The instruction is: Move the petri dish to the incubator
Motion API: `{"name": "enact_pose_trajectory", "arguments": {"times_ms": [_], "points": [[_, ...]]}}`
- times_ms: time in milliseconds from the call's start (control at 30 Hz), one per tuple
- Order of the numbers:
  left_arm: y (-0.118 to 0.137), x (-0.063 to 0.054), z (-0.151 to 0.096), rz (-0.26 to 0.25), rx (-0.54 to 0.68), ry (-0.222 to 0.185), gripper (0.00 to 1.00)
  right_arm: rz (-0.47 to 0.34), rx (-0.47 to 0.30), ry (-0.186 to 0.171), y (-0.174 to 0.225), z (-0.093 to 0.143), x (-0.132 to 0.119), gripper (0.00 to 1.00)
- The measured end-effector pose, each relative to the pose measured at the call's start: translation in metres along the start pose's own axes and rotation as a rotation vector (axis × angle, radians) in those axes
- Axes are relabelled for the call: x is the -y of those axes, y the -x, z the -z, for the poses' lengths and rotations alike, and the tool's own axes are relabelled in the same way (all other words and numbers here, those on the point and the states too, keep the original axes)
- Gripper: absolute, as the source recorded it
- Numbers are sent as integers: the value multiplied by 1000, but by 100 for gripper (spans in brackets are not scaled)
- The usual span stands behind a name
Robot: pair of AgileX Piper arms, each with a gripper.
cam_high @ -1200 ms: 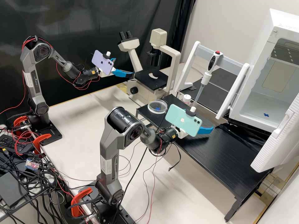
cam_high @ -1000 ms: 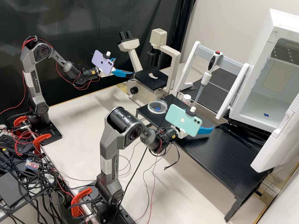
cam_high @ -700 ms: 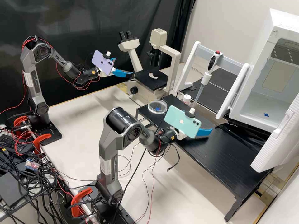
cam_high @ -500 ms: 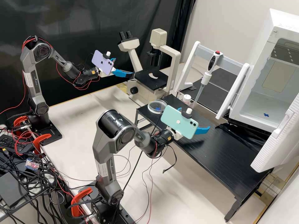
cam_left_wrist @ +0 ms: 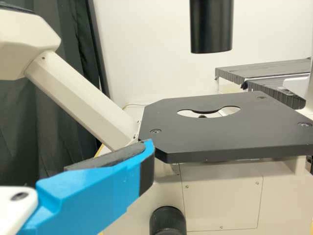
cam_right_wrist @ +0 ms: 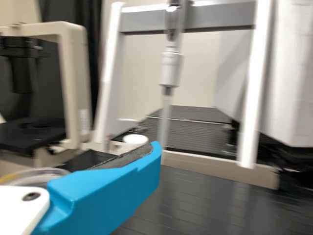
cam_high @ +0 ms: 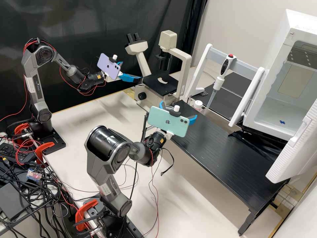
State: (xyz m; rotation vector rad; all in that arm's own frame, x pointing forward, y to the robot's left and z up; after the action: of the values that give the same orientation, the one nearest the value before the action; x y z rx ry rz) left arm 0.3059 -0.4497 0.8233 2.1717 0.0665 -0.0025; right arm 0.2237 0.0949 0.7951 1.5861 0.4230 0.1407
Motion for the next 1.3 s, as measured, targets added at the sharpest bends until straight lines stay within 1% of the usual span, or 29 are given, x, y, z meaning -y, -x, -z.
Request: {"name": "enact_pose_trajectory", "arguments": {"times_ms": [133,267,467,667,933,1067,1167,1300], "points": [[0,0,0,0,0,0,100,43,-44,18,-1,10,10,100],[0,0,0,0,0,0,100,90,-70,51,-3,15,22,100],[0,0,0,0,0,0,100,153,-50,86,-12,12,41,100],[0,0,0,0,0,0,100,184,-18,76,-24,4,52,100],[0,0,0,0,0,0,100,210,28,78,-35,-6,57,100],[0,0,0,0,0,0,100,206,51,75,-39,-11,55,100],[0,0,0,0,0,0,100,204,52,73,-40,-12,55,100],[0,0,0,0,0,0,100,184,65,70,-43,-16,49,100]]}}
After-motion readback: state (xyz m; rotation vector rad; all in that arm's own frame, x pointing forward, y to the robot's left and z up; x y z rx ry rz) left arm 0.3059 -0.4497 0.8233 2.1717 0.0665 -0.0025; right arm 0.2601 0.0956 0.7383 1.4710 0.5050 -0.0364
